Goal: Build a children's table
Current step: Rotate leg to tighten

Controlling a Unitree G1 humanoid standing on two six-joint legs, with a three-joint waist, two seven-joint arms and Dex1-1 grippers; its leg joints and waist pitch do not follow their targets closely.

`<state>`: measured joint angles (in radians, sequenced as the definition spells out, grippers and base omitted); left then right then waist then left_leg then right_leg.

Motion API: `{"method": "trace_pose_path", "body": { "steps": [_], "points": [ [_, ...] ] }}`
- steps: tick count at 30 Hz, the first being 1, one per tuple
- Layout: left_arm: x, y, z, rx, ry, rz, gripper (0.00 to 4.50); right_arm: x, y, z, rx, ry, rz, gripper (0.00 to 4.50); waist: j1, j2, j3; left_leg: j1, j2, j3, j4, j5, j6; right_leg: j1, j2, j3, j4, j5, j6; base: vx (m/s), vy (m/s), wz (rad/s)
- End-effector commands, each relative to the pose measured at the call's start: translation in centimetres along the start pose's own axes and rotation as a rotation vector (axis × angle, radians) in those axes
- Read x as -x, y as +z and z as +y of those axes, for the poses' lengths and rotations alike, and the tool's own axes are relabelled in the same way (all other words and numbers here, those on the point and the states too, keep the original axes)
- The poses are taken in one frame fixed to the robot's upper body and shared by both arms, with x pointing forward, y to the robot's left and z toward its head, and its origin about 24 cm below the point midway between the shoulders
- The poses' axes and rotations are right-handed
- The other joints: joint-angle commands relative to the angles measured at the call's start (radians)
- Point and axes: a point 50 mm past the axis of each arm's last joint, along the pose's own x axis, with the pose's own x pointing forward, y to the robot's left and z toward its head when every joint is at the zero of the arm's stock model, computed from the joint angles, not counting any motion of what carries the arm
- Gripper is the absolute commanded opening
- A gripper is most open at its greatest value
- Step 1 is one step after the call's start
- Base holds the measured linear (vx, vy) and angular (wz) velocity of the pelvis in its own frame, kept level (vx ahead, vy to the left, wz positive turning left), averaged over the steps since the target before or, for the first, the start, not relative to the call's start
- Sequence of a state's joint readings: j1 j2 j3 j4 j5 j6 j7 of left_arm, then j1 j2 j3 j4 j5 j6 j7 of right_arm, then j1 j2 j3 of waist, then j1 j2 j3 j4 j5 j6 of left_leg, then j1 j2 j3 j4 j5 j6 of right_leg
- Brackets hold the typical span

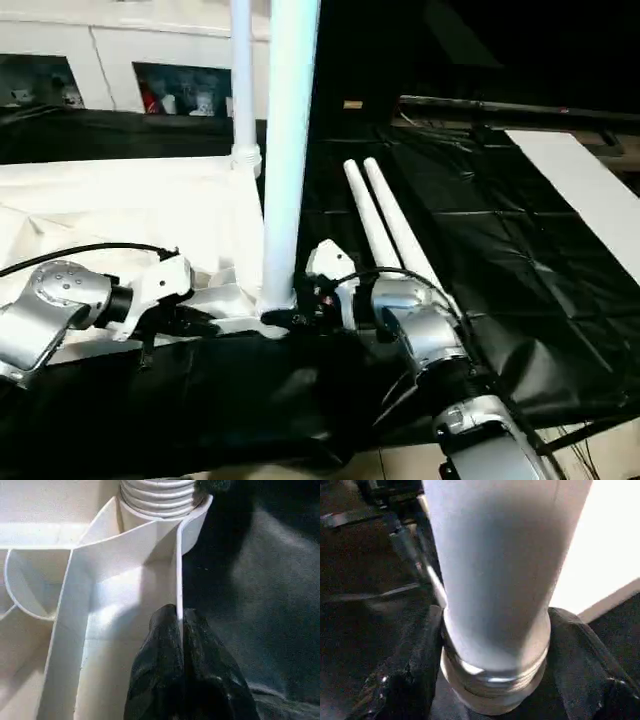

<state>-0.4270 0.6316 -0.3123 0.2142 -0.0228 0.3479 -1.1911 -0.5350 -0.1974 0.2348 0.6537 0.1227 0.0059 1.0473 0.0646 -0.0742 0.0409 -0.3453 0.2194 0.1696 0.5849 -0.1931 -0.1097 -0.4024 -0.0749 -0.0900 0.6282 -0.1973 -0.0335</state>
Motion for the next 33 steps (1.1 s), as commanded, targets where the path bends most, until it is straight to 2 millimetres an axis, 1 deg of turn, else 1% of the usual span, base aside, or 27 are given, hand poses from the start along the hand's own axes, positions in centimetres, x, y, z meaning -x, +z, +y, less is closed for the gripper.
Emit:
{"method": "trace_pose_path", "body": {
  "steps": [1,2,3,4,5,6,7,8,9,10,11,12,13,16,18,20,21,22,23,24,25,26,28,30,31,32,33],
  "points": [
    [-1.4,0.7,0.1,0.011,0.029,-0.012,0.00,-0.2,-1.7,-0.6,-0.056,-0.133,0.080,2.67,-0.001,0.018,-0.044,0.002,0.017,0.001,-0.074,-0.222,-0.011,0.051,-0.066,0.060,-0.085,-0.288,-0.160,0.000,0.000,0.00],
    [-1.6,0.7,0.3,0.020,0.052,-0.013,0.00,-0.3,-1.8,-0.7,-0.069,-0.161,0.082,2.67,-0.002,0.019,-0.043,0.002,0.015,0.000,-0.074,-0.234,-0.015,0.048,-0.067,0.059,-0.089,-0.320,-0.152,0.000,0.000,0.00],
    [-2.4,1.2,1.5,0.071,0.186,-0.025,0.00,-1.1,-2.3,-1.4,-0.129,-0.319,0.077,2.67,-0.008,0.018,-0.039,0.003,0.014,0.000,-0.075,-0.261,-0.023,0.043,-0.066,0.059,-0.096,-0.384,-0.132,0.000,0.000,0.00],
    [-2.7,1.4,1.8,0.088,0.230,-0.029,0.00,-1.3,-2.3,-1.6,-0.148,-0.370,0.073,2.67,-0.008,0.019,-0.035,0.017,0.012,-0.002,-0.073,-0.300,-0.037,0.034,-0.070,0.056,-0.110,-0.479,-0.110,0.000,0.000,0.00],
    [-3.3,2.0,2.5,0.137,0.313,-0.049,0.00,-2.0,-2.4,-1.9,-0.195,-0.482,0.066,2.67,-0.009,0.018,-0.041,0.013,0.012,-0.007,-0.074,-0.295,-0.041,0.042,-0.073,0.056,-0.108,-0.494,-0.096,0.000,0.000,0.00],
    [-3.5,2.1,2.6,0.152,0.333,-0.053,0.00,-2.2,-2.4,-2.0,-0.205,-0.511,0.067,2.67,-0.010,0.020,-0.040,0.008,0.012,-0.008,-0.075,-0.291,-0.044,0.043,-0.072,0.054,-0.106,-0.490,-0.093,0.000,0.000,0.00],
    [-3.5,2.1,2.6,0.152,0.333,-0.053,0.00,-2.2,-2.4,-2.0,-0.205,-0.511,0.067,2.67,-0.011,0.016,-0.042,0.011,0.011,-0.009,-0.076,-0.302,-0.042,0.041,-0.069,0.051,-0.110,-0.497,-0.077,0.000,0.000,0.00],
    [-4.3,2.8,3.0,0.199,0.402,-0.060,0.00,-3.0,-2.4,-2.3,-0.249,-0.620,0.072,2.67,-0.011,0.017,-0.043,0.012,0.010,-0.007,-0.074,-0.301,-0.034,0.038,-0.068,0.053,-0.110,-0.475,-0.078,0.000,0.000,0.00],
    [-4.7,3.1,3.1,0.212,0.429,-0.059,0.00,-3.4,-2.3,-2.3,-0.264,-0.661,0.075,2.67,-0.013,0.015,-0.042,0.012,0.011,-0.007,-0.074,-0.305,-0.032,0.035,-0.067,0.053,-0.108,-0.472,-0.080,0.000,0.000,0.00],
    [-4.9,3.3,3.1,0.217,0.444,-0.057,0.00,-3.7,-2.2,-2.3,-0.272,-0.682,0.076,2.67,-0.012,0.015,-0.043,0.014,0.006,-0.007,-0.072,-0.306,-0.033,0.033,-0.066,0.051,-0.110,-0.484,-0.072,0.000,0.000,0.00],
    [-5.4,3.7,3.1,0.224,0.450,-0.062,0.00,-4.2,-2.0,-2.3,-0.302,-0.707,0.071,2.67,-0.013,0.012,-0.046,0.007,0.008,-0.008,-0.073,-0.289,-0.028,0.039,-0.067,0.052,-0.106,-0.460,-0.069,0.000,0.000,0.00],
    [-5.5,3.8,3.0,0.225,0.450,-0.063,0.00,-4.3,-1.9,-2.2,-0.307,-0.710,0.070,2.67,-0.014,0.014,-0.046,0.005,0.009,-0.007,-0.074,-0.283,-0.026,0.038,-0.067,0.053,-0.105,-0.444,-0.072,0.000,0.000,0.00],
    [-5.8,3.9,3.0,0.222,0.452,-0.062,0.00,-4.7,-1.8,-2.2,-0.332,-0.724,0.065,2.67,-0.013,0.011,-0.046,0.008,0.009,-0.005,-0.073,-0.280,-0.022,0.035,-0.064,0.054,-0.104,-0.418,-0.073,0.000,0.000,0.00],
    [-6.0,4.1,2.9,0.213,0.453,-0.058,0.00,-5.3,-1.6,-2.0,-0.354,-0.715,0.058,2.67,-0.011,0.012,-0.050,0.001,0.010,-0.004,-0.073,-0.243,-0.011,0.040,-0.064,0.056,-0.093,-0.335,-0.093,0.000,0.000,0.00],
    [-5.9,4.0,2.8,0.200,0.445,-0.055,0.00,-5.8,-1.3,-1.7,-0.327,-0.672,0.050,2.67,-0.010,0.013,-0.052,-0.002,0.011,-0.003,-0.073,-0.227,-0.009,0.043,-0.064,0.056,-0.089,-0.298,-0.107,0.000,0.000,0.00],
    [-5.7,3.8,2.7,0.201,0.442,-0.050,0.00,-6.2,-0.8,-1.4,-0.328,-0.608,0.000,2.67,-0.008,0.014,-0.053,-0.003,0.012,0.000,-0.072,-0.199,-0.003,0.045,-0.064,0.058,-0.082,-0.237,-0.128,0.000,0.000,0.00],
    [-5.6,3.7,2.7,0.196,0.438,-0.052,0.00,-6.3,-0.6,-1.3,-0.334,-0.578,-0.023,3.02,-0.009,0.013,-0.052,-0.003,0.012,0.001,-0.072,-0.198,-0.001,0.045,-0.064,0.058,-0.081,-0.230,-0.132,0.000,0.000,0.00],
    [-5.5,3.7,2.7,0.194,0.437,-0.054,0.00,-6.3,-0.4,-1.3,-0.323,-0.563,-0.037,3.22,-0.008,0.015,-0.052,-0.003,0.013,0.001,-0.073,-0.205,0.000,0.046,-0.065,0.058,-0.082,-0.231,-0.137,0.000,0.000,0.00],
    [-5.5,3.7,2.7,0.192,0.434,-0.053,0.00,-6.2,-0.2,-1.4,-0.288,-0.560,-0.035,3.36,-0.009,0.012,-0.052,-0.004,0.012,0.002,-0.072,-0.200,0.003,0.047,-0.064,0.058,-0.083,-0.233,-0.138,0.000,0.000,0.00],
    [-5.4,3.7,2.6,0.174,0.421,-0.058,0.00,-6.2,0.0,-1.4,-0.244,-0.542,-0.031,3.39,-0.007,0.015,-0.051,-0.003,0.012,0.002,-0.072,-0.201,0.004,0.046,-0.065,0.058,-0.083,-0.237,-0.139,0.000,0.000,0.00],
    [-5.3,3.7,2.5,0.157,0.401,-0.066,0.00,-6.0,0.3,-1.6,-0.205,-0.520,-0.034,3.46,-0.009,0.013,-0.050,-0.007,0.011,0.002,-0.073,-0.205,0.005,0.048,-0.065,0.057,-0.086,-0.253,-0.136,0.000,0.000,0.00],
    [-5.3,3.7,2.4,0.146,0.392,-0.070,0.00,-5.9,0.5,-1.6,-0.192,-0.508,-0.038,3.71,-0.009,0.013,-0.049,-0.008,0.011,0.000,-0.074,-0.206,0.006,0.050,-0.066,0.057,-0.087,-0.264,-0.134,0.000,0.000,0.00],
    [-4.9,3.5,2.1,0.106,0.340,-0.068,0.00,-5.0,0.9,-2.1,-0.133,-0.460,-0.032,3.71,-0.013,0.013,-0.048,-0.007,0.011,0.000,-0.073,-0.218,0.011,0.048,-0.066,0.058,-0.090,-0.293,-0.131,0.000,0.000,0.00],
    [-4.5,3.3,1.8,0.060,0.306,-0.064,0.00,-4.2,0.8,-2.3,-0.082,-0.414,-0.001,3.80,-0.014,0.012,-0.048,-0.006,0.013,-0.001,-0.074,-0.217,0.015,0.047,-0.067,0.058,-0.093,-0.304,-0.129,0.000,0.000,0.00],
    [-4.4,3.1,1.7,0.052,0.289,-0.060,0.00,-3.7,0.7,-2.3,-0.052,-0.380,0.017,3.80,-0.013,0.013,-0.050,-0.008,0.014,0.000,-0.073,-0.200,0.018,0.050,-0.067,0.059,-0.089,-0.282,-0.133,0.000,0.000,0.00],
    [-4.3,3.1,1.7,0.049,0.285,-0.059,0.00,-3.6,0.6,-2.3,-0.044,-0.370,0.022,3.80,-0.012,0.014,-0.050,-0.007,0.015,0.000,-0.073,-0.191,0.020,0.049,-0.066,0.058,-0.088,-0.266,-0.137,0.000,0.000,0.00],
    [-4.2,3.0,1.6,0.030,0.266,-0.061,0.00,-3.2,0.5,-2.3,-0.026,-0.340,0.032,3.80,-0.013,0.015,-0.053,-0.007,0.017,0.001,-0.071,-0.169,0.025,0.049,-0.065,0.059,-0.081,-0.217,-0.155,0.000,0.000,0.00]
  ]
}}
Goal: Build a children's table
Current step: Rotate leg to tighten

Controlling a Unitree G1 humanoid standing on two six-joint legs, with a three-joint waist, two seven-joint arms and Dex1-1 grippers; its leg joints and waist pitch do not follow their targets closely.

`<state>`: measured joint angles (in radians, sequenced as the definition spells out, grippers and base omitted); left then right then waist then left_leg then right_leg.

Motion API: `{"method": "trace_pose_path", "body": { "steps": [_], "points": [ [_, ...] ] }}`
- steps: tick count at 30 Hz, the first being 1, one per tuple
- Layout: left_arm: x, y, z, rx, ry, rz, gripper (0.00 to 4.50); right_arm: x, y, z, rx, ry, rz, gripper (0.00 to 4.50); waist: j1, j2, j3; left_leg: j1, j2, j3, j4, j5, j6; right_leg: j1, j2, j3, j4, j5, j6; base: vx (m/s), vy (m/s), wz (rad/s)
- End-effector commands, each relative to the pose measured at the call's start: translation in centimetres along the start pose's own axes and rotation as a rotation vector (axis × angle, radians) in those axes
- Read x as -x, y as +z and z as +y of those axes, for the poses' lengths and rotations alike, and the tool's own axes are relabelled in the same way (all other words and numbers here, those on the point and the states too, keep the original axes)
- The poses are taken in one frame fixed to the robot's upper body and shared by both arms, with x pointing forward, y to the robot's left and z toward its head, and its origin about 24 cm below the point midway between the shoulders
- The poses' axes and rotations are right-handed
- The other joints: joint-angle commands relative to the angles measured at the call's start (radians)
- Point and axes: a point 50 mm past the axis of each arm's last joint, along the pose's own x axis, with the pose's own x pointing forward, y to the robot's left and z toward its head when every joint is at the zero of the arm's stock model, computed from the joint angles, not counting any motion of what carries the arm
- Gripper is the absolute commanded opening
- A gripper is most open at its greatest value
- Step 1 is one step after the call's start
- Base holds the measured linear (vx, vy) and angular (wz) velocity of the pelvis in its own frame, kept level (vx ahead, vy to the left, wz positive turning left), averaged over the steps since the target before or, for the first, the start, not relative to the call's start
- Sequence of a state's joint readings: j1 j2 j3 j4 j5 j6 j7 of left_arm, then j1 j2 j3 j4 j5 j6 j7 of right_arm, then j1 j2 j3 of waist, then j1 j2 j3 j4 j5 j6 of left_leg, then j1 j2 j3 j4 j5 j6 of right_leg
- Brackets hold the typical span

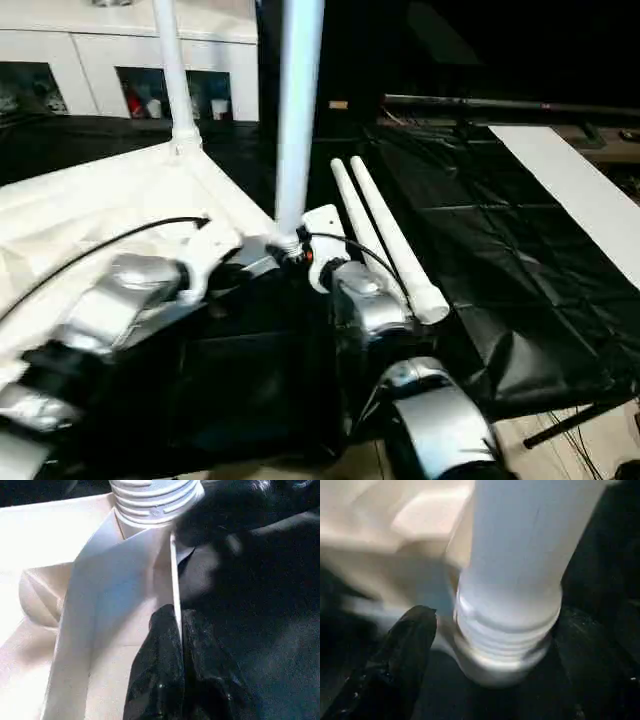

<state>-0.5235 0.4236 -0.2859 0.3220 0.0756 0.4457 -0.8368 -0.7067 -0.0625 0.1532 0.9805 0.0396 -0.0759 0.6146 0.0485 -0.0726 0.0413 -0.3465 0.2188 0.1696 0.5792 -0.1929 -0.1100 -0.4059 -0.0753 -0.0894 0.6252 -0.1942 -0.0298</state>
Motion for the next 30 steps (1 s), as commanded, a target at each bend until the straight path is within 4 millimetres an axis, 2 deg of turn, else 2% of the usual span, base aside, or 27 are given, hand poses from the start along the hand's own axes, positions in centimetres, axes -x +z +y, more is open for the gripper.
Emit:
{"method": "trace_pose_path", "body": {
  "steps": [1,2,6,8,10,15,18,27,30],
  "points": [
    [-0.1,0.3,-1.1,-0.068,-0.101,-0.030,0.00,0.6,0.1,0.4,0.054,0.125,0.009,3.80,0.007,0.013,-0.054,-0.005,0.017,0.002,-0.064,-0.149,0.032,0.055,-0.063,0.057,-0.076,-0.180,-0.172,0.000,0.000,0.00],
    [0.1,0.2,-1.2,-0.084,-0.122,-0.035,0.00,0.8,0.1,0.3,0.057,0.147,0.008,3.80,0.006,0.013,-0.055,-0.008,0.018,0.003,-0.063,-0.128,0.039,0.056,-0.062,0.059,-0.067,-0.131,-0.184,0.000,0.000,0.00],
    [1.9,-0.6,-2.1,-0.165,-0.319,-0.036,0.00,3.1,0.1,-0.3,0.097,0.288,0.000,3.80,0.011,0.015,-0.057,-0.006,0.018,0.005,-0.059,-0.095,0.067,0.060,-0.061,0.059,-0.059,-0.040,-0.209,0.000,0.000,0.00],
    [2.0,-0.7,-2.1,-0.170,-0.330,-0.034,0.00,3.2,0.1,-0.3,0.101,0.297,0.003,3.80,0.013,0.018,-0.057,0.004,0.018,0.011,-0.057,-0.089,0.072,0.053,-0.059,0.059,-0.056,-0.005,-0.242,0.000,0.000,0.00],
    [2.5,-0.8,-2.2,-0.164,-0.371,-0.039,0.00,3.7,0.0,-0.4,0.119,0.337,0.016,3.80,0.016,0.018,-0.056,0.003,0.020,0.010,-0.060,-0.093,0.064,0.056,-0.060,0.058,-0.055,-0.010,-0.249,0.000,0.000,0.00],
    [3.1,-0.5,-2.7,-0.166,-0.441,-0.074,0.00,3.9,0.2,0.0,0.114,0.403,0.003,3.80,0.017,0.016,-0.052,-0.001,0.020,0.007,-0.064,-0.153,0.033,0.059,-0.064,0.059,-0.063,-0.105,-0.221,0.000,0.000,0.00],
    [3.2,-0.6,-2.8,-0.168,-0.455,-0.076,0.00,4.0,0.2,0.2,0.111,0.432,0.006,3.80,0.017,0.015,-0.050,-0.001,0.020,0.006,-0.065,-0.162,0.025,0.058,-0.063,0.059,-0.066,-0.140,-0.205,0.000,0.000,0.00],
    [3.4,-0.8,-2.7,-0.168,-0.458,-0.070,0.00,3.9,0.3,0.3,0.073,0.431,-0.012,3.09,0.018,0.013,-0.053,-0.002,0.019,0.006,-0.062,-0.129,0.027,0.059,-0.063,0.059,-0.060,-0.096,-0.211,0.000,0.000,0.00],
    [3.0,-1.2,-2.3,-0.147,-0.392,-0.036,0.00,3.3,-0.1,-0.2,0.028,0.328,-0.007,2.88,0.016,0.014,-0.052,-0.002,0.019,0.006,-0.063,-0.132,0.021,0.057,-0.063,0.059,-0.061,-0.109,-0.210,0.000,0.000,0.00]
  ]
}}
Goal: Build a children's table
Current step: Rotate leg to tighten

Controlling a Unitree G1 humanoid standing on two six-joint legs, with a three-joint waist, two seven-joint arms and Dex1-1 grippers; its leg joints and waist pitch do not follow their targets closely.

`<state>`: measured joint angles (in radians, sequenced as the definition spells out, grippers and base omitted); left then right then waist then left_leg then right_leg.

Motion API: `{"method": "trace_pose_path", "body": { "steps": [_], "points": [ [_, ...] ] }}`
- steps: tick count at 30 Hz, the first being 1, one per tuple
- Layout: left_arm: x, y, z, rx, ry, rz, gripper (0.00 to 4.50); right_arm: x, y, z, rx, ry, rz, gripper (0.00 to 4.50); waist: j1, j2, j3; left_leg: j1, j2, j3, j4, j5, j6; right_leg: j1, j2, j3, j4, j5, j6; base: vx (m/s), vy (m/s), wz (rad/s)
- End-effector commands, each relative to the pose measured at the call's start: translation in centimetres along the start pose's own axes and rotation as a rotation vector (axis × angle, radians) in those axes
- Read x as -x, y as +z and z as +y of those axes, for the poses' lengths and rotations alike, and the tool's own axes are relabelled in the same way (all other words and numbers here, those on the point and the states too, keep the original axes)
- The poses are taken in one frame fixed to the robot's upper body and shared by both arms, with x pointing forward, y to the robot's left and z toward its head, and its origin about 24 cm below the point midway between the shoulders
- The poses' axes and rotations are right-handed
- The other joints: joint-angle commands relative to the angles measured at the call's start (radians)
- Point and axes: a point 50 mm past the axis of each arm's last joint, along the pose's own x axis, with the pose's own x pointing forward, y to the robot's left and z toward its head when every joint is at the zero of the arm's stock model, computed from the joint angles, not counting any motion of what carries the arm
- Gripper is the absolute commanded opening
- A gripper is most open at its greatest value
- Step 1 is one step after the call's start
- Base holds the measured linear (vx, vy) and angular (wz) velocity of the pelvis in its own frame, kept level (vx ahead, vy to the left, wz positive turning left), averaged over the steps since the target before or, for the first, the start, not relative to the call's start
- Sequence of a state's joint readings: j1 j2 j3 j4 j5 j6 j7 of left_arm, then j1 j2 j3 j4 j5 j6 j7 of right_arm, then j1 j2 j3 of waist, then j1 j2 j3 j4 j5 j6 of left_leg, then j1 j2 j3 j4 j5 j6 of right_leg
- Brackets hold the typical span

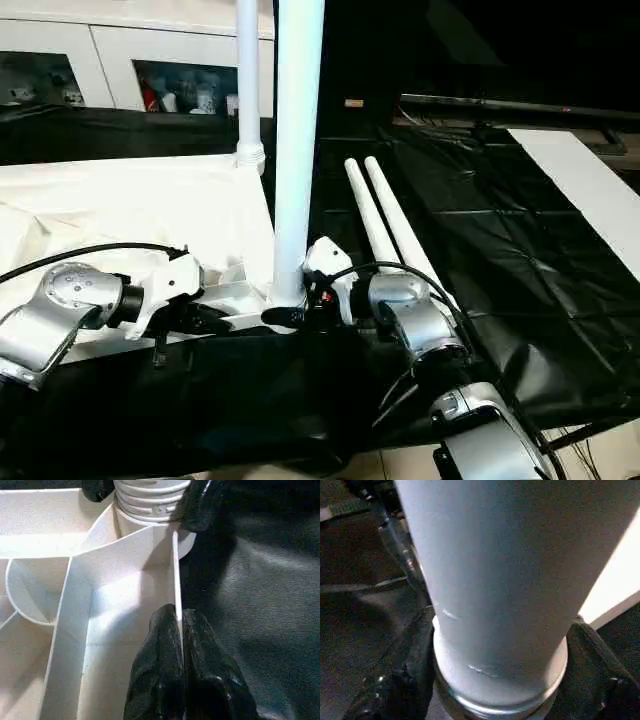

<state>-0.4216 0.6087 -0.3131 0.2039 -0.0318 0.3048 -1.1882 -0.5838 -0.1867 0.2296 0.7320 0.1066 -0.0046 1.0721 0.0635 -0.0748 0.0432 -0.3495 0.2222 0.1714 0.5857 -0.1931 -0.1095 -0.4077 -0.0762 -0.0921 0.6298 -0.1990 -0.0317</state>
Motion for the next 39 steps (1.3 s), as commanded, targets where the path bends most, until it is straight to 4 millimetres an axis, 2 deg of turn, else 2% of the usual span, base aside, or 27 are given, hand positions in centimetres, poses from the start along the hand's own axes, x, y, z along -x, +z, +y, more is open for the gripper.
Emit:
{"method": "trace_pose_path", "body": {
  "steps": [1,3,4,5,7,9,10,11,13,15,16,20,21,24,25,26,28,31,34,35,37,39],
  "points": [
    [-0.9,0.6,-0.4,-0.021,-0.027,-0.011,0.00,0.5,0.1,-1.2,-0.032,-0.130,-0.016,2.82,0.000,0.016,-0.053,0.000,0.015,0.003,-0.070,-0.144,0.012,0.060,-0.063,0.061,-0.068,-0.129,-0.202,0.000,0.000,0.00],
    [-1.2,0.4,0.2,0.008,0.038,0.001,0.00,0.2,-0.2,-1.7,-0.065,-0.223,-0.012,2.77,-0.002,0.016,-0.053,0.000,0.015,0.002,-0.071,-0.155,0.001,0.060,-0.064,0.061,-0.070,-0.157,-0.194,0.000,0.000,0.00],
    [-1.4,0.4,0.7,0.036,0.090,0.000,0.00,-0.1,-0.5,-2.0,-0.100,-0.298,-0.014,2.77,-0.007,0.016,-0.051,0.001,0.016,0.005,-0.071,-0.159,-0.005,0.055,-0.063,0.063,-0.072,-0.170,-0.192,0.000,0.000,0.00],
    [-1.8,0.5,1.2,0.069,0.150,0.003,0.00,-0.5,-0.9,-2.3,-0.146,-0.393,-0.015,2.77,-0.007,0.017,-0.049,0.004,0.015,0.002,-0.073,-0.181,-0.018,0.056,-0.064,0.062,-0.078,-0.225,-0.179,0.000,0.000,0.00],
    [-2.1,0.5,1.6,0.090,0.188,0.007,0.00,-0.8,-1.1,-2.4,-0.177,-0.453,-0.013,2.76,-0.006,0.017,-0.052,0.004,0.013,0.001,-0.071,-0.183,-0.029,0.056,-0.067,0.062,-0.082,-0.261,-0.163,0.000,0.000,0.00],
    [-2.8,0.6,2.6,0.162,0.308,0.025,0.00,-1.3,-1.8,-2.9,-0.248,-0.622,0.012,2.75,-0.008,0.021,-0.051,0.005,0.014,0.000,-0.073,-0.186,-0.035,0.052,-0.066,0.062,-0.083,-0.265,-0.155,0.000,0.000,0.00],
    [-3.1,0.7,2.9,0.194,0.359,0.032,0.00,-1.5,-2.0,-3.0,-0.269,-0.692,0.026,2.75,-0.009,0.019,-0.052,0.006,0.012,0.001,-0.072,-0.189,-0.037,0.051,-0.064,0.061,-0.083,-0.265,-0.152,0.000,0.000,0.00],
    [-3.1,0.7,3.0,0.196,0.362,0.033,0.00,-1.5,-2.0,-3.0,-0.270,-0.695,0.026,2.75,-0.010,0.019,-0.053,0.006,0.013,0.002,-0.071,-0.186,-0.039,0.051,-0.064,0.062,-0.081,-0.257,-0.153,0.000,0.000,0.00],
    [-4.1,1.0,3.5,0.251,0.454,0.038,0.00,-2.0,-2.2,-3.2,-0.300,-0.819,0.052,2.75,-0.007,0.020,-0.054,0.006,0.011,0.001,-0.070,-0.189,-0.040,0.052,-0.063,0.059,-0.082,-0.250,-0.142,0.000,0.000,0.00],
    [-4.8,1.4,3.8,0.278,0.499,0.032,0.00,-2.5,-2.1,-3.1,-0.300,-0.883,0.066,2.75,-0.008,0.017,-0.054,0.004,0.009,0.003,-0.069,-0.181,-0.039,0.049,-0.061,0.060,-0.081,-0.234,-0.136,0.000,0.000,0.00],
    [-5.4,1.7,3.8,0.286,0.512,0.030,0.00,-2.9,-1.8,-3.1,-0.277,-0.916,0.062,2.75,-0.004,0.011,-0.057,0.003,0.008,0.004,-0.067,-0.175,-0.030,0.051,-0.061,0.060,-0.079,-0.222,-0.130,0.000,0.000,0.00],
    [-6.2,2.0,3.7,0.269,0.509,0.032,0.00,-4.4,-0.7,-2.6,-0.291,-0.858,-0.008,2.75,0.000,0.014,-0.057,-0.003,0.007,0.005,-0.067,-0.163,-0.008,0.053,-0.063,0.059,-0.078,-0.201,-0.125,0.000,0.000,0.00],
    [-6.2,2.1,3.7,0.258,0.506,0.033,0.00,-4.9,-0.2,-2.3,-0.337,-0.789,-0.061,3.31,-0.001,0.016,-0.056,-0.003,0.007,0.004,-0.068,-0.174,-0.002,0.052,-0.063,0.059,-0.080,-0.212,-0.124,0.000,0.000,0.00],
    [-5.8,2.0,3.6,0.239,0.485,0.028,0.00,-5.3,0.6,-2.1,-0.359,-0.690,-0.142,3.54,-0.002,0.017,-0.055,-0.005,0.010,0.002,-0.070,-0.190,0.009,0.054,-0.064,0.058,-0.082,-0.225,-0.118,0.000,0.000,0.00],
    [-5.7,1.8,3.6,0.237,0.476,0.028,0.00,-5.2,0.7,-2.1,-0.337,-0.676,-0.142,3.54,-0.008,0.016,-0.055,-0.012,0.008,0.000,-0.070,-0.187,0.010,0.059,-0.064,0.057,-0.082,-0.233,-0.118,0.000,0.000,0.00],
    [-5.5,1.7,3.5,0.230,0.462,0.026,0.00,-5.1,0.8,-2.2,-0.314,-0.653,-0.138,3.79,-0.012,0.016,-0.056,-0.012,0.009,-0.001,-0.070,-0.177,0.008,0.059,-0.065,0.056,-0.081,-0.232,-0.123,0.000,0.000,0.00],
    [-5.4,1.7,3.4,0.218,0.446,0.019,0.00,-4.9,0.8,-2.3,-0.306,-0.633,-0.139,3.87,-0.016,0.016,-0.055,-0.008,0.009,0.000,-0.068,-0.179,0.013,0.056,-0.065,0.057,-0.083,-0.231,-0.138,0.000,0.000,0.00],
    [-4.8,1.6,2.6,0.157,0.338,-0.018,0.00,-3.1,0.3,-2.3,-0.183,-0.478,-0.135,3.87,-0.016,0.016,-0.055,-0.013,0.011,0.001,-0.066,-0.174,0.032,0.061,-0.069,0.058,-0.084,-0.227,-0.146,0.000,0.000,0.00],
    [-4.6,1.4,2.1,0.118,0.274,-0.027,0.00,-2.0,0.0,-2.4,-0.144,-0.429,-0.131,3.87,-0.015,0.016,-0.055,-0.010,0.013,0.003,-0.065,-0.147,0.050,0.059,-0.066,0.058,-0.079,-0.179,-0.174,0.000,0.000,0.00],
    [-4.2,1.0,1.7,0.104,0.228,-0.019,0.00,-1.0,-0.2,-2.5,-0.119,-0.394,-0.134,3.87,-0.016,0.016,-0.057,-0.010,0.013,0.003,-0.066,-0.143,0.049,0.060,-0.065,0.058,-0.076,-0.172,-0.182,0.000,0.000,0.00],
    [-3.9,0.8,1.2,0.092,0.179,-0.019,0.00,-0.1,-0.1,-2.6,-0.091,-0.369,-0.137,3.87,-0.012,0.022,-0.056,-0.006,0.016,0.003,-0.066,-0.140,0.055,0.058,-0.064,0.058,-0.074,-0.149,-0.199,0.000,0.000,0.00],
    [-3.3,0.9,0.4,0.038,0.075,-0.046,0.00,1.2,0.2,-2.7,-0.036,-0.327,-0.149,3.87,-0.008,0.021,-0.055,-0.004,0.016,0.004,-0.067,-0.145,0.054,0.058,-0.064,0.058,-0.074,-0.143,-0.205,0.000,0.000,0.00]
  ]
}}
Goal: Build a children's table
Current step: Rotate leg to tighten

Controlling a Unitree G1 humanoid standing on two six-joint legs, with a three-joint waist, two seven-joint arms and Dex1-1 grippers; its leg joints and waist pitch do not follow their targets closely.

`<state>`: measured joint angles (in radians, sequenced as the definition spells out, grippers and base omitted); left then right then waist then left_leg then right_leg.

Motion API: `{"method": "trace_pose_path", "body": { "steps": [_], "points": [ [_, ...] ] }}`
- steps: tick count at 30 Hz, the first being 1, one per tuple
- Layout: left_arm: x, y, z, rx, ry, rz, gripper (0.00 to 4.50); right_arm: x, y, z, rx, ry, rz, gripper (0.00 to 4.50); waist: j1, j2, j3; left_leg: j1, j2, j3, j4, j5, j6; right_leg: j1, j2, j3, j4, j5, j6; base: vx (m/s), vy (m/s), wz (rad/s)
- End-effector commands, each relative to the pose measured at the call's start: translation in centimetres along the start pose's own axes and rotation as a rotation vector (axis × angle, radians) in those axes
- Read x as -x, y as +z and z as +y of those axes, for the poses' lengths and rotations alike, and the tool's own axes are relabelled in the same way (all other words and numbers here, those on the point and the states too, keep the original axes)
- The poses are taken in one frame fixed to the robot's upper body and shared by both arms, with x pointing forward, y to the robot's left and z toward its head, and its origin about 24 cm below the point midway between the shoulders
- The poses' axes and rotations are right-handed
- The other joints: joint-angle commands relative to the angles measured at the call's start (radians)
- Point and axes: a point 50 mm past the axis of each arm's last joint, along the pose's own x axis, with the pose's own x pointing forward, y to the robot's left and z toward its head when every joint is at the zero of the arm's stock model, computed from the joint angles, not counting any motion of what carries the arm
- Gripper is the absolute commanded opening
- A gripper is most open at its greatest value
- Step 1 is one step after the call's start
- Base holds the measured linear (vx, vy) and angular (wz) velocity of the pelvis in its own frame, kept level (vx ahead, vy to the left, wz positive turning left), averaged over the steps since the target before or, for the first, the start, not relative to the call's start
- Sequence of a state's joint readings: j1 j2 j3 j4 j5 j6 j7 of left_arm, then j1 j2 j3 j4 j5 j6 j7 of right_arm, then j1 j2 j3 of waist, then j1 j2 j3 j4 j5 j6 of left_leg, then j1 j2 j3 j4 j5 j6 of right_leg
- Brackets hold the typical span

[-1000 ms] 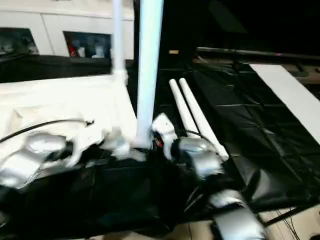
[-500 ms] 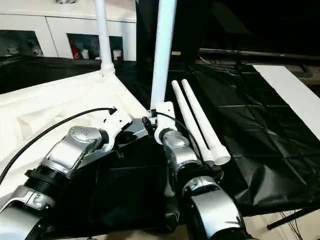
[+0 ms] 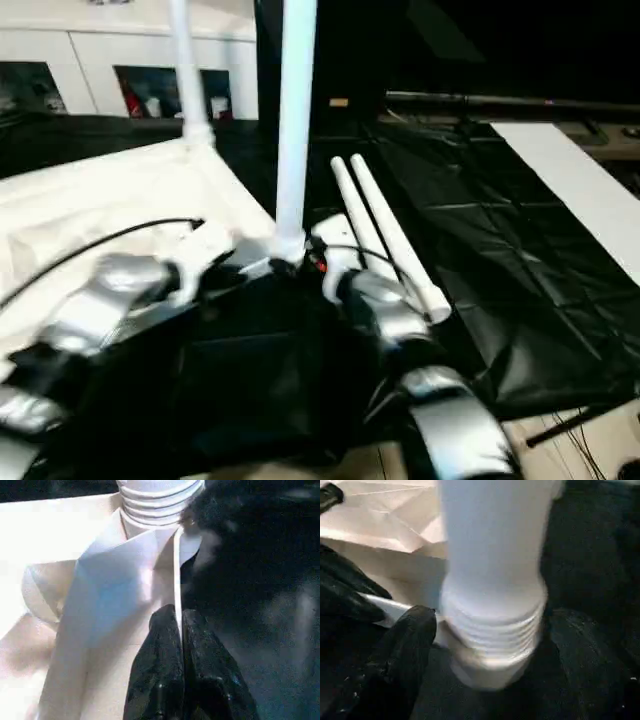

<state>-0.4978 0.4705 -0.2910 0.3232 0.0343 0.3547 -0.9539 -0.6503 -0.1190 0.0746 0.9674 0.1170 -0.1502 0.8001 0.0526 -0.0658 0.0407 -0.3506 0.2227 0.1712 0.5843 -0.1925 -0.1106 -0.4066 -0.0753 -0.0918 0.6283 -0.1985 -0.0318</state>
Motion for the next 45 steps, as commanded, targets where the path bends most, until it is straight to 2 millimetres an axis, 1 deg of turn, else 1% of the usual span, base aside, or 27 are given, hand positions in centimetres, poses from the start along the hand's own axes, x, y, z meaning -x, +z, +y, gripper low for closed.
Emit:
{"method": "trace_pose_path", "body": {
  "steps": [1,2,3,4,6,7,8,10,11,13,15,17,24,26,30,32,34,35,37,38,39,40,41,42,43,44,45],
  "points": [
    [-0.6,-0.2,-1.8,-0.033,-0.156,-0.026,0.00,0.7,1.0,-0.5,0.052,0.033,-0.038,3.87,0.006,0.011,-0.053,-0.003,0.017,0.004,-0.065,-0.151,0.058,0.058,-0.065,0.058,-0.073,-0.146,-0.202,0.000,0.000,0.00],
    [0.0,-0.4,-2.2,-0.055,-0.220,-0.023,0.00,1.3,1.3,-0.5,0.060,0.076,-0.050,3.87,0.007,0.017,-0.052,0.000,0.016,0.005,-0.067,-0.157,0.055,0.055,-0.065,0.059,-0.073,-0.151,-0.203,0.000,0.000,0.00],
    [0.1,-0.5,-2.2,-0.057,-0.226,-0.023,0.00,1.3,1.4,-0.5,0.060,0.080,-0.051,3.87,0.010,0.015,-0.053,0.001,0.016,0.005,-0.067,-0.156,0.056,0.057,-0.066,0.060,-0.075,-0.149,-0.201,0.000,0.000,0.00],
    [0.6,-0.8,-2.4,-0.070,-0.262,-0.009,0.00,1.7,1.6,-0.4,0.066,0.127,-0.059,3.87,0.009,0.016,-0.052,-0.001,0.017,0.004,-0.068,-0.152,0.054,0.057,-0.064,0.060,-0.071,-0.135,-0.205,0.000,0.000,0.00],
    [1.0,-0.8,-2.5,-0.072,-0.289,-0.016,0.00,2.2,1.6,-0.2,0.086,0.191,-0.048,3.87,0.011,0.017,-0.051,0.003,0.017,0.005,-0.068,-0.161,0.054,0.055,-0.062,0.059,-0.072,-0.131,-0.210,0.000,0.000,0.00],
    [1.1,-0.8,-2.5,-0.072,-0.295,-0.018,0.00,2.3,1.5,-0.1,0.090,0.203,-0.044,3.87,0.012,0.017,-0.052,0.002,0.019,0.004,-0.068,-0.157,0.049,0.057,-0.064,0.060,-0.068,-0.117,-0.214,0.000,0.000,0.00],
    [1.3,-0.7,-2.5,-0.078,-0.303,-0.021,0.00,2.4,1.4,0.1,0.097,0.248,-0.029,3.87,0.012,0.018,-0.052,0.002,0.019,0.004,-0.069,-0.157,0.047,0.056,-0.063,0.060,-0.068,-0.115,-0.217,0.000,0.000,0.00],
    [1.4,-0.7,-2.5,-0.082,-0.308,-0.022,0.00,2.5,1.3,0.3,0.100,0.269,-0.022,3.87,0.011,0.015,-0.050,0.001,0.016,0.005,-0.069,-0.166,0.044,0.058,-0.063,0.060,-0.071,-0.133,-0.213,0.000,0.000,0.00],
    [1.5,-0.8,-2.6,-0.078,-0.318,-0.022,0.00,2.6,1.2,0.4,0.102,0.288,-0.014,3.59,0.012,0.015,-0.050,0.001,0.016,0.004,-0.069,-0.168,0.042,0.059,-0.064,0.060,-0.073,-0.149,-0.207,0.000,0.000,0.00],
    [1.8,-0.9,-2.8,-0.072,-0.346,-0.022,0.00,2.6,1.1,0.7,0.104,0.312,-0.010,3.59,0.013,0.012,-0.049,-0.001,0.016,0.003,-0.069,-0.174,0.039,0.058,-0.066,0.060,-0.075,-0.180,-0.200,0.000,0.000,0.00],
    [1.8,-0.9,-2.8,-0.073,-0.349,-0.021,0.00,2.5,1.1,0.7,0.102,0.314,-0.012,3.35,0.012,0.012,-0.050,0.000,0.017,0.004,-0.069,-0.169,0.038,0.057,-0.065,0.060,-0.075,-0.179,-0.196,0.000,0.000,0.00],
    [1.9,-0.9,-2.8,-0.077,-0.352,-0.021,0.00,2.5,1.1,0.9,0.100,0.327,-0.006,3.35,0.012,0.012,-0.050,0.000,0.017,0.003,-0.070,-0.159,0.036,0.057,-0.064,0.060,-0.072,-0.164,-0.199,0.000,0.000,0.00],
    [2.0,-1.0,-2.8,-0.074,-0.352,-0.013,0.00,2.6,0.5,1.0,0.110,0.345,0.033,2.68,0.012,0.010,-0.050,0.000,0.016,0.003,-0.068,-0.150,0.038,0.058,-0.065,0.060,-0.072,-0.164,-0.197,0.000,0.000,0.00],
    [2.0,-1.1,-2.8,-0.073,-0.348,-0.010,0.00,2.5,0.4,1.0,0.104,0.329,0.044,2.62,0.012,0.011,-0.050,0.000,0.016,0.004,-0.069,-0.151,0.037,0.057,-0.064,0.060,-0.072,-0.162,-0.198,0.000,0.000,0.00],
    [1.6,-1.3,-2.2,-0.054,-0.264,0.013,0.00,2.1,-0.2,0.4,0.075,0.220,0.076,2.57,0.010,0.010,-0.047,0.001,0.016,0.003,-0.071,-0.168,0.028,0.055,-0.064,0.059,-0.076,-0.198,-0.189,0.000,0.000,0.00],
    [1.4,-1.4,-1.9,-0.043,-0.228,0.020,0.00,1.9,-0.4,0.2,0.056,0.172,0.081,2.57,0.009,0.012,-0.044,0.004,0.015,0.003,-0.073,-0.202,0.015,0.052,-0.065,0.059,-0.085,-0.269,-0.172,0.000,0.000,0.00],
    [1.0,-1.4,-1.4,-0.020,-0.163,0.022,0.00,1.5,-0.8,-0.1,0.027,0.068,0.092,2.56,0.007,0.010,-0.044,0.005,0.015,0.000,-0.073,-0.218,0.003,0.051,-0.066,0.059,-0.088,-0.317,-0.155,0.000,0.000,0.00],
    [0.7,-1.2,-0.9,-0.001,-0.107,0.026,0.00,1.1,-1.1,-0.4,-0.005,-0.025,0.092,2.56,0.003,0.011,-0.042,0.006,0.013,0.001,-0.074,-0.227,-0.008,0.047,-0.066,0.060,-0.092,-0.343,-0.147,0.000,0.000,0.00],
    [0.2,-1.0,-0.3,0.029,-0.037,0.031,0.00,0.5,-1.4,-0.6,-0.048,-0.137,0.095,2.56,0.002,0.010,-0.044,0.006,0.013,-0.002,-0.074,-0.239,-0.020,0.048,-0.069,0.058,-0.094,-0.382,-0.133,0.000,0.000,0.00],
    [-0.3,-0.7,0.5,0.066,0.055,0.038,0.00,0.1,-1.6,-0.9,-0.090,-0.253,0.104,2.56,0.000,0.010,-0.044,0.007,0.012,-0.003,-0.074,-0.246,-0.022,0.046,-0.068,0.058,-0.098,-0.398,-0.124,0.000,0.000,0.00],
    [-0.6,-0.5,0.9,0.086,0.108,0.044,0.00,-0.2,-1.7,-1.0,-0.110,-0.313,0.111,2.56,-0.002,0.010,-0.043,0.008,0.012,-0.002,-0.073,-0.245,-0.024,0.043,-0.067,0.058,-0.099,-0.404,-0.120,0.000,0.000,0.00],
    [-0.9,-0.4,1.3,0.110,0.152,0.050,0.00,-0.4,-1.8,-1.1,-0.125,-0.360,0.117,2.56,0.001,0.012,-0.045,0.013,0.011,-0.003,-0.072,-0.249,-0.029,0.041,-0.068,0.057,-0.101,-0.415,-0.117,0.000,0.000,0.00],
    [-1.1,-0.2,1.8,0.140,0.212,0.056,0.00,-0.6,-1.8,-1.2,-0.143,-0.421,0.121,2.56,0.001,0.013,-0.046,0.009,0.010,-0.002,-0.071,-0.241,-0.031,0.041,-0.068,0.057,-0.098,-0.401,-0.113,0.000,0.000,0.00],
    [-1.4,-0.1,2.2,0.165,0.259,0.061,0.00,-0.8,-1.9,-1.2,-0.160,-0.466,0.128,2.56,0.000,0.012,-0.047,0.008,0.010,-0.001,-0.071,-0.238,-0.031,0.041,-0.067,0.058,-0.098,-0.391,-0.112,0.000,0.000,0.00],
    [-1.8,0.3,2.6,0.190,0.308,0.062,0.00,-1.2,-1.8,-1.2,-0.170,-0.517,0.135,2.56,0.003,0.014,-0.050,0.007,0.008,-0.001,-0.069,-0.223,-0.032,0.043,-0.066,0.057,-0.095,-0.361,-0.110,0.000,0.000,0.00],
    [-2.3,0.8,3.0,0.212,0.355,0.049,0.00,-1.8,-1.5,-0.9,-0.169,-0.552,0.132,2.56,0.004,0.013,-0.052,0.007,0.009,0.000,-0.070,-0.211,-0.032,0.042,-0.063,0.057,-0.091,-0.319,-0.116,0.000,0.000,0.00],
    [-2.4,1.1,3.0,0.218,0.366,0.041,0.00,-2.0,-1.4,-0.8,-0.166,-0.558,0.129,2.56,0.005,0.012,-0.052,0.006,0.009,0.000,-0.069,-0.206,-0.031,0.042,-0.063,0.057,-0.089,-0.300,-0.118,0.000,0.000,0.00]
  ]
}}
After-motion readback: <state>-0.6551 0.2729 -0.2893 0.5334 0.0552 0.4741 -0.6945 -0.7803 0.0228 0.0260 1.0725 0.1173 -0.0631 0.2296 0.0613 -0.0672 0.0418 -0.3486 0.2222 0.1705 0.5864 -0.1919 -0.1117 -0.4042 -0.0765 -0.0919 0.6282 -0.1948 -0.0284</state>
